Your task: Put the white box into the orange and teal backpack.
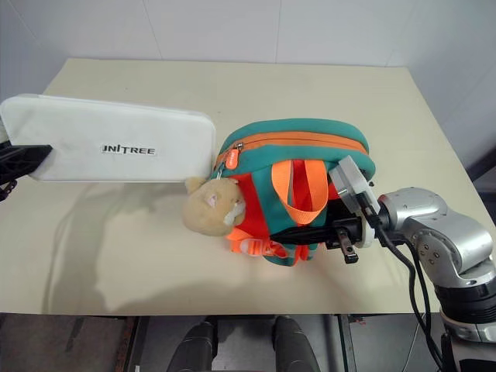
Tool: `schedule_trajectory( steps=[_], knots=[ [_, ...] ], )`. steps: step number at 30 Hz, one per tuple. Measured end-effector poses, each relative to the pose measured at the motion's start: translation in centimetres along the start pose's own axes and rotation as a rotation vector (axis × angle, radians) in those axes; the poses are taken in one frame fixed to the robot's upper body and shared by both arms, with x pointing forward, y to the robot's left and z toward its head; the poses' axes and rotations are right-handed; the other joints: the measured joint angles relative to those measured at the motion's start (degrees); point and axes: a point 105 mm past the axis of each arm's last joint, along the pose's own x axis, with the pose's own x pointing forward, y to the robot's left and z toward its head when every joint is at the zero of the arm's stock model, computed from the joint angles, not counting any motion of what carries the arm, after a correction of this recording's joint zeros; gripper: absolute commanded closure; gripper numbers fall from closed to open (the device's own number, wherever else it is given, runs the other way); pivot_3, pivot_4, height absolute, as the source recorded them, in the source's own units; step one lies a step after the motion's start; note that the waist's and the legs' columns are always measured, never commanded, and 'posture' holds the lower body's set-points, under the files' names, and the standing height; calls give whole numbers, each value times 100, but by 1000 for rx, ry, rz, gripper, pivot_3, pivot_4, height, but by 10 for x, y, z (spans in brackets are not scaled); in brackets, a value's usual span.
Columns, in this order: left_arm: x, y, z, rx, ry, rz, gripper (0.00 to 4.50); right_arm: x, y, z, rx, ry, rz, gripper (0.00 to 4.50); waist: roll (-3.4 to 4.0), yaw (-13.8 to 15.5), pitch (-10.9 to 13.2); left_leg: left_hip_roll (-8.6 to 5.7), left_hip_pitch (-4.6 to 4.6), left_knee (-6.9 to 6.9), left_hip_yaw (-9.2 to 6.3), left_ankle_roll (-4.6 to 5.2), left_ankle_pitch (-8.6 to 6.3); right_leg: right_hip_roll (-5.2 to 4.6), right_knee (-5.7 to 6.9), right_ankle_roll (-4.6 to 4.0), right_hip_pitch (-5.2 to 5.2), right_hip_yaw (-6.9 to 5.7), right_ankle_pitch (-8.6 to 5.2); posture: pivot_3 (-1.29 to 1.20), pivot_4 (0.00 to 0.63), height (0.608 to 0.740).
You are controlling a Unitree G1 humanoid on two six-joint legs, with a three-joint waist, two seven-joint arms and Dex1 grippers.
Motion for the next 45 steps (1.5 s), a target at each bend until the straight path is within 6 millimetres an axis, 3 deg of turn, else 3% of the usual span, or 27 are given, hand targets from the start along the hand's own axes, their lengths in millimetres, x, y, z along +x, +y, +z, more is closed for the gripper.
schedule_trajectory(
  steps=[8, 16, 34, 40, 45],
  knots=[
    [10, 2, -7, 69, 78, -13, 3172, 1, -6, 1, -5, -3, -8, 4497, 5, -3, 3, 1, 2, 4, 0, 0, 0, 1, 7, 0, 0, 1, 0, 0, 150, 740],
    [40, 3, -1, 228, 153, -66, 3172, 1, -10, 1, -2, -14, -20, 4497, 6, 43, 3, 0, 2, 34, 0, 1, 0, 2, 15, 8, 16, 0, 4, 0, 150, 740],
    [84, -1, -10, 411, 302, -190, 3173, 3, -14, 1, -26, -14, -24, 4497, 7, 47, 4, 0, 3, 83, -2, 4, -2, 9, 52, 11, 25, 1, 5, 0, 150, 740],
    [118, 4, -27, 384, 261, -239, 3173, 5, -15, 1, -31, -20, -24, 4497, 7, 60, 4, 0, 1, 95, -3, 4, -2, 11, 55, 18, 28, 3, 9, 0, 150, 740],
    [152, 5, -53, 295, 210, -280, 3173, 6, -17, 1, -33, -26, -26, 4497, 7, 71, 4, 0, 0, 95, -5, 5, -2, 13, 65, 20, 25, 3, 9, 0, 150, 740]
  ],
)
